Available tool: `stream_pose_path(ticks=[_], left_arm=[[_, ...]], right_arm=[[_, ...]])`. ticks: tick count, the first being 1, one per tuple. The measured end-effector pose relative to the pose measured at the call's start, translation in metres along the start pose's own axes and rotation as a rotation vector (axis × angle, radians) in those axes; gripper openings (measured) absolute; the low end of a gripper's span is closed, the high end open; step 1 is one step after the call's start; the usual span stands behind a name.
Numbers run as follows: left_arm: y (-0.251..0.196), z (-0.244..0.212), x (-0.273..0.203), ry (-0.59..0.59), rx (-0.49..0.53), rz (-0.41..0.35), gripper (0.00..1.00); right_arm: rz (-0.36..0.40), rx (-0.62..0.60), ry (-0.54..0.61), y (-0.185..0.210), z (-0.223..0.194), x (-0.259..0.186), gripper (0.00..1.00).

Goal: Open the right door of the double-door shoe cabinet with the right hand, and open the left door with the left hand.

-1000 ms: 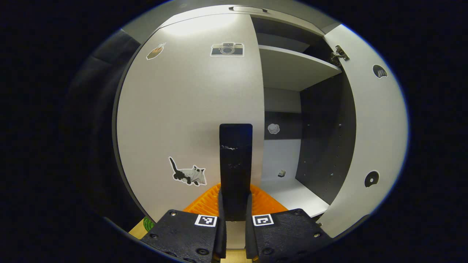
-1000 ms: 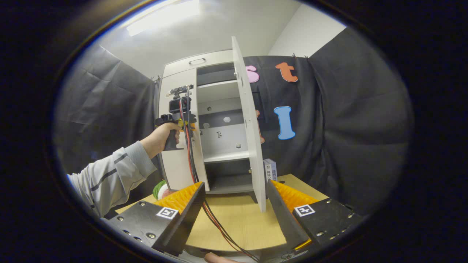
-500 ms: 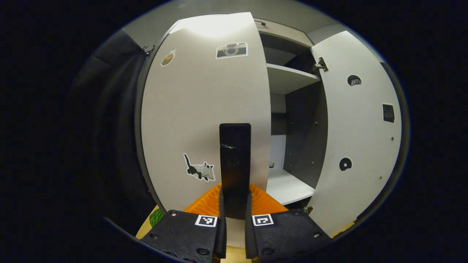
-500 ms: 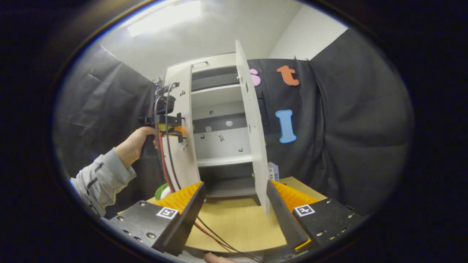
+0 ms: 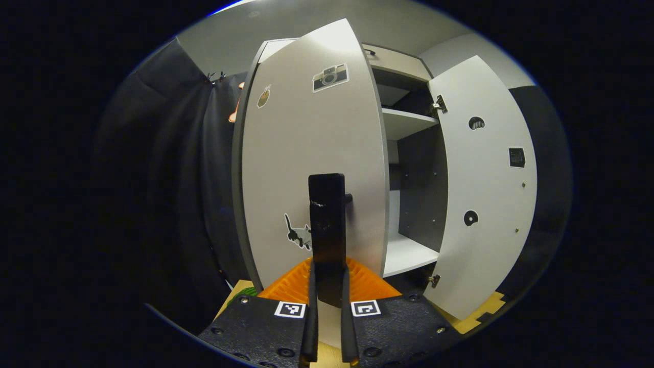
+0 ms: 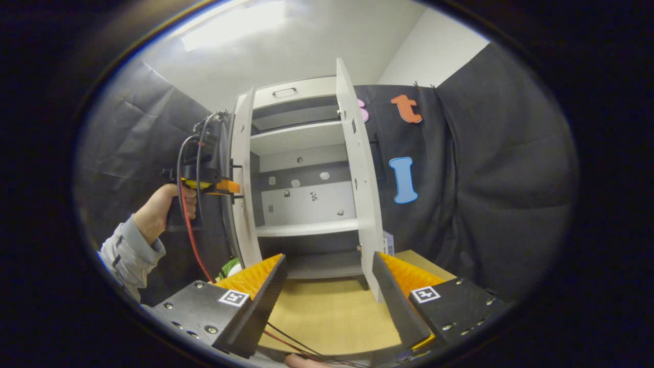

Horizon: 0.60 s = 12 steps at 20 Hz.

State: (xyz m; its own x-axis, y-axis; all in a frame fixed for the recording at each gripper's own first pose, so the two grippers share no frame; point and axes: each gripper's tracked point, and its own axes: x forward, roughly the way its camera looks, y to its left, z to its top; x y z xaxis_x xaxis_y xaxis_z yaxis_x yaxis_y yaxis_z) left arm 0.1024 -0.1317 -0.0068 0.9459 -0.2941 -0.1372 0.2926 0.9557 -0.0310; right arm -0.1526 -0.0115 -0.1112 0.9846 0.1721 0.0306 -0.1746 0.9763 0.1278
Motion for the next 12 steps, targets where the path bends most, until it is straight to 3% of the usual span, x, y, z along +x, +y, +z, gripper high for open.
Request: stream_pose_path(ticks=[4, 12], left_arm=[[0.029, 0.004, -0.024, -0.008, 0.003, 0.026, 0.18], [0.091, 0.000, -0.053, -0.015, 0.032, 0.093, 0.10]], right_arm=[[0.006, 0.003, 0.006, 0.006, -0.003, 0.004, 0.99], [0.024, 0.007, 0.012, 0.025, -0.007, 0.011, 0.99]])
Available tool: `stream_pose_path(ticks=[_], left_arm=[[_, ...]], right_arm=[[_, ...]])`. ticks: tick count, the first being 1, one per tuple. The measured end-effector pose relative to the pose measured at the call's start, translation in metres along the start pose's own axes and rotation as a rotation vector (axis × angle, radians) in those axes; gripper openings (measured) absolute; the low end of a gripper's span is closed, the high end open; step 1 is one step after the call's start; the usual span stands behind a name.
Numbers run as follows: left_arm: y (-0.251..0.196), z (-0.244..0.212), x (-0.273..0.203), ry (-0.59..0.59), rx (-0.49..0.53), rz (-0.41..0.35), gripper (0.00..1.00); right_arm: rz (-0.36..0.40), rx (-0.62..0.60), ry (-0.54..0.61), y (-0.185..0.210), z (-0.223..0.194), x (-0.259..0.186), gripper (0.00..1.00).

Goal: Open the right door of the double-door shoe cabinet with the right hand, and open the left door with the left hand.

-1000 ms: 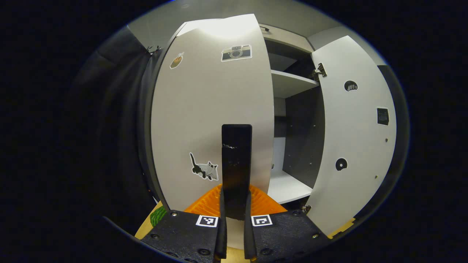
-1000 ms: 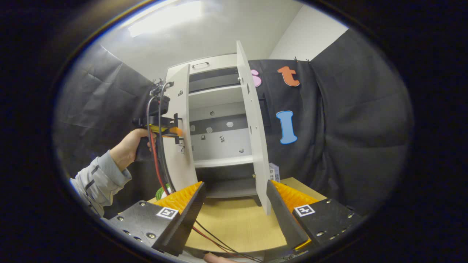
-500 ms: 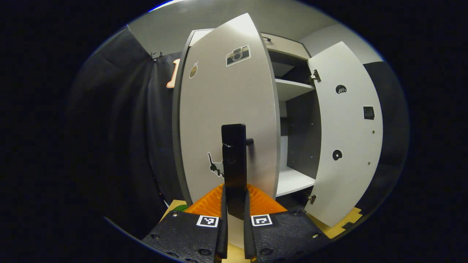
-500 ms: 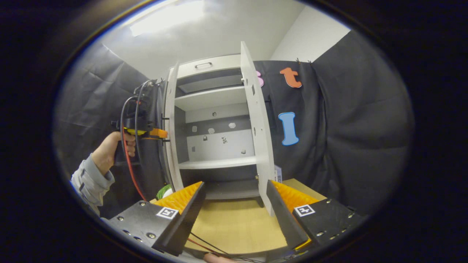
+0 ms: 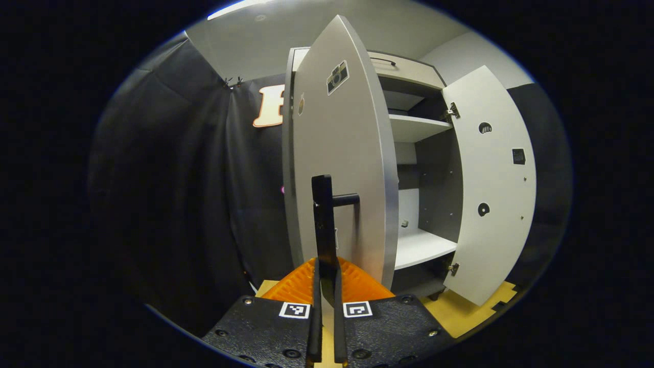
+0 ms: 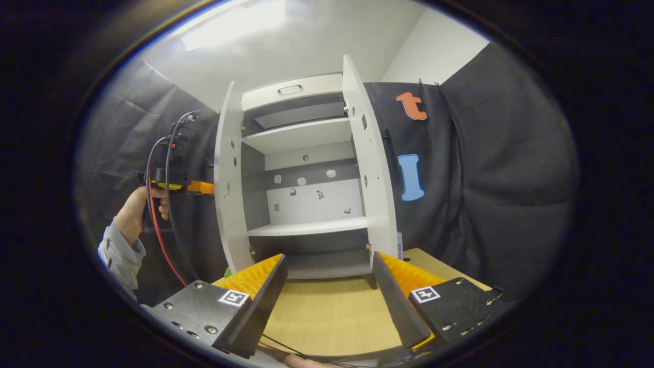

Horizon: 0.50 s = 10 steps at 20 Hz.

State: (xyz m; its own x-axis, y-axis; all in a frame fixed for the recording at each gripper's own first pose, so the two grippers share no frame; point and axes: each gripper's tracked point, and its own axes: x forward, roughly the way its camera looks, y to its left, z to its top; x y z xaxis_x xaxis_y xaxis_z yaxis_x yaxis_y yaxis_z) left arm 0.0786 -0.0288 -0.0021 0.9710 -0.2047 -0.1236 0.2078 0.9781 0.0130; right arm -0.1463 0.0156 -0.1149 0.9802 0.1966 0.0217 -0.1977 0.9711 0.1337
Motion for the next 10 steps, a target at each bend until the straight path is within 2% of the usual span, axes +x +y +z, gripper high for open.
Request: stream_pose_path(ticks=[3, 6, 10], left_arm=[[0.031, -0.001, -0.003, -0.006, 0.009, 0.056, 0.03], [0.055, -0.003, -0.004, -0.021, -0.002, 0.078, 0.01], [0.060, -0.004, -0.005, -0.042, -0.059, 0.018, 0.01]], right_arm=[[0.008, 0.003, 0.004, 0.009, -0.001, 0.002, 0.99], [0.009, -0.002, 0.004, 0.013, -0.002, 0.003, 0.99], [0.015, -0.015, 0.008, 0.022, -0.003, 0.011, 0.99]])
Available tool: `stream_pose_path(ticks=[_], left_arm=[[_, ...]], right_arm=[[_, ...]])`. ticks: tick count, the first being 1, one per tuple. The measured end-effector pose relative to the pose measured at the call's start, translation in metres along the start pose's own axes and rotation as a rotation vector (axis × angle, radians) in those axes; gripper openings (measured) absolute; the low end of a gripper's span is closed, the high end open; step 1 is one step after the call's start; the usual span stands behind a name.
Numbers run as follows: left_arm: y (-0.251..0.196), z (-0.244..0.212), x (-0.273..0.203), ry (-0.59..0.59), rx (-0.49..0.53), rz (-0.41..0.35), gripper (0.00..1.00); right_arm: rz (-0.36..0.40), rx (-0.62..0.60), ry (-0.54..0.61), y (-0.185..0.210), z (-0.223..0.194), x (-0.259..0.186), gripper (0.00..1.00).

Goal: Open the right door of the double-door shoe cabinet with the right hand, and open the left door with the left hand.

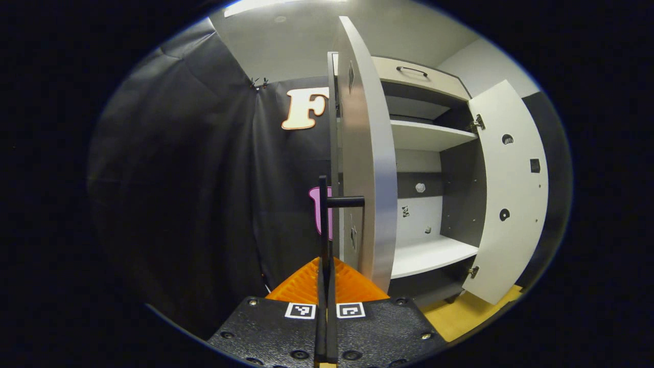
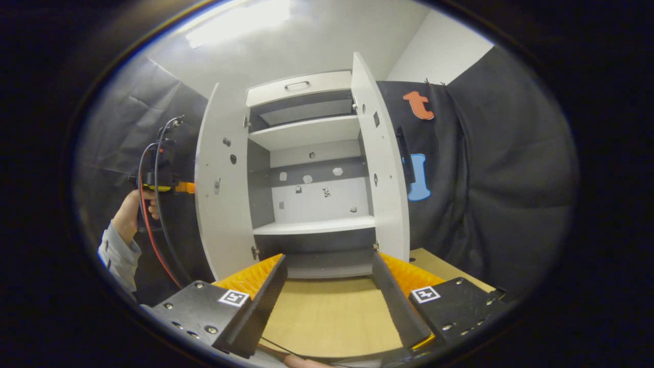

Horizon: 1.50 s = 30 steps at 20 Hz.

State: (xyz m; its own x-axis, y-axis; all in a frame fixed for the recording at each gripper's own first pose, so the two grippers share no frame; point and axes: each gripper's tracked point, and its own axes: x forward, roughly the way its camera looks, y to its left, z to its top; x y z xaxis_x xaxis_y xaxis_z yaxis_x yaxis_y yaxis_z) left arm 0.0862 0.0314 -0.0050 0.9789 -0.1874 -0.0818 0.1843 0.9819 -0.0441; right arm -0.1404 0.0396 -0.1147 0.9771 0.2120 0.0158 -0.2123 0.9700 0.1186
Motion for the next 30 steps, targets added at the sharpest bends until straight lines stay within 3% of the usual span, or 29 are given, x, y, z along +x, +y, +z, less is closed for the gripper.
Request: stream_pose_path(ticks=[4, 9, 13, 14, 16, 19, 20, 22, 23, 27, 28, 30], left_arm=[[0.002, -0.002, -0.003, -0.014, -0.002, -0.010, 0.01], [-0.003, 0.000, -0.018, -0.039, -0.025, -0.017, 0.08], [0.005, -0.003, -0.036, -0.027, -0.033, 0.049, 0.53], [0.003, -0.002, -0.042, -0.030, -0.054, 0.061, 0.53], [-0.003, -0.007, -0.053, -0.018, -0.074, 0.070, 0.71], [-0.020, -0.014, -0.068, -0.012, -0.048, 0.058, 0.81], [-0.029, -0.016, -0.073, -0.017, -0.044, 0.043, 0.88], [-0.042, -0.024, -0.082, -0.005, -0.049, 0.043, 0.84], [-0.049, -0.027, -0.087, -0.007, -0.051, 0.042, 0.89], [-0.081, -0.036, -0.103, -0.034, -0.034, 0.028, 0.87], [-0.090, -0.040, -0.106, -0.033, -0.036, 0.017, 0.87], [-0.109, -0.048, -0.111, -0.034, -0.027, -0.007, 0.90]], right_arm=[[0.009, 0.001, 0.008, 0.014, -0.001, 0.009, 0.99], [0.011, -0.028, 0.015, 0.025, -0.004, 0.017, 0.99], [0.001, -0.025, -0.001, 0.024, 0.005, 0.020, 0.99], [-0.008, -0.021, -0.004, 0.019, 0.008, 0.024, 0.99], [-0.031, -0.011, -0.004, 0.008, 0.013, 0.033, 0.99], [-0.058, -0.007, -0.003, -0.007, 0.021, 0.040, 0.99], [-0.070, -0.004, -0.005, -0.013, 0.022, 0.040, 0.99], [-0.092, 0.003, -0.005, -0.021, 0.024, 0.038, 1.00], [-0.095, 0.005, -0.005, -0.023, 0.025, 0.038, 1.00], [-0.100, 0.006, -0.015, -0.026, 0.028, 0.035, 0.96], [-0.104, 0.009, -0.015, -0.028, 0.027, 0.035, 0.99], [-0.104, 0.012, -0.012, -0.026, 0.026, 0.037, 0.96]])
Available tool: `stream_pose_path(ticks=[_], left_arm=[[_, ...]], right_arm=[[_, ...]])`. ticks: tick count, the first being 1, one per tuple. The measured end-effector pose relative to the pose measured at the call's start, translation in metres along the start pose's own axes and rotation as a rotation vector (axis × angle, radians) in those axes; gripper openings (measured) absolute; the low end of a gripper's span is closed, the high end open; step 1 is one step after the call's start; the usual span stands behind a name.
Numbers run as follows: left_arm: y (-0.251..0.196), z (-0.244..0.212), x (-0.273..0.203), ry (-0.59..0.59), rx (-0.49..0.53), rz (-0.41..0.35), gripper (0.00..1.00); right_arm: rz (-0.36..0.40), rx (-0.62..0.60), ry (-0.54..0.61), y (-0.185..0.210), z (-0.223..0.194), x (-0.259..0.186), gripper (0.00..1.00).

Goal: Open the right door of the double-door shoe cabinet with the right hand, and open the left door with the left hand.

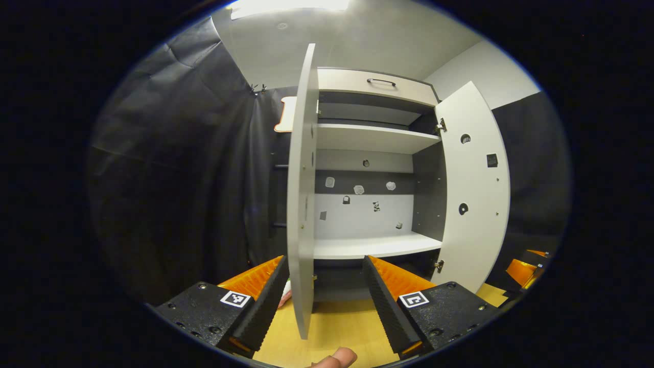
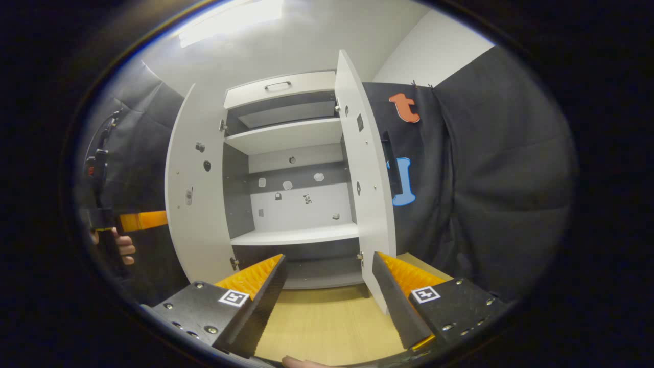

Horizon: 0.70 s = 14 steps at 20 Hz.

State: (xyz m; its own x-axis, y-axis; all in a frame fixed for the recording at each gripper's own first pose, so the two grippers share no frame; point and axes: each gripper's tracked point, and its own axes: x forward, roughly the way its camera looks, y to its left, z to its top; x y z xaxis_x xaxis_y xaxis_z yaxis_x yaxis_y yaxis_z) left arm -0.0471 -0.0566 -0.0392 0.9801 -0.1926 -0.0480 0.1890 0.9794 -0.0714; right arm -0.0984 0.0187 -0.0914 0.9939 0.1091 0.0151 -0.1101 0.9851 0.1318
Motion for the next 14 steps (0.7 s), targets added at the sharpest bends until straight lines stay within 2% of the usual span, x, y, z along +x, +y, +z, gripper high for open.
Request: stream_pose_path(ticks=[2, 6, 7, 8, 11, 14], left_arm=[[-0.014, -0.011, -0.004, 0.012, 0.034, -0.008, 0.90], [-0.036, -0.036, -0.011, 0.035, 0.021, -0.013, 0.87], [-0.038, -0.042, -0.014, 0.042, 0.017, -0.006, 0.89], [-0.040, -0.047, -0.018, 0.046, 0.012, -0.004, 0.89], [-0.049, -0.046, -0.025, 0.027, 0.017, -0.029, 0.89], [-0.043, -0.034, -0.030, -0.010, 0.030, -0.003, 0.89]], right_arm=[[0.008, -0.003, 0.002, 0.003, -0.001, -0.001, 0.96], [0.020, -0.002, 0.009, 0.006, -0.005, -0.001, 0.96], [0.022, -0.004, 0.009, 0.007, -0.005, -0.001, 0.96], [0.020, -0.009, 0.012, 0.007, -0.006, -0.002, 0.99], [0.049, -0.008, 0.020, 0.016, -0.006, -0.009, 0.99], [0.054, -0.029, -0.017, 0.017, 0.004, -0.018, 0.99]])
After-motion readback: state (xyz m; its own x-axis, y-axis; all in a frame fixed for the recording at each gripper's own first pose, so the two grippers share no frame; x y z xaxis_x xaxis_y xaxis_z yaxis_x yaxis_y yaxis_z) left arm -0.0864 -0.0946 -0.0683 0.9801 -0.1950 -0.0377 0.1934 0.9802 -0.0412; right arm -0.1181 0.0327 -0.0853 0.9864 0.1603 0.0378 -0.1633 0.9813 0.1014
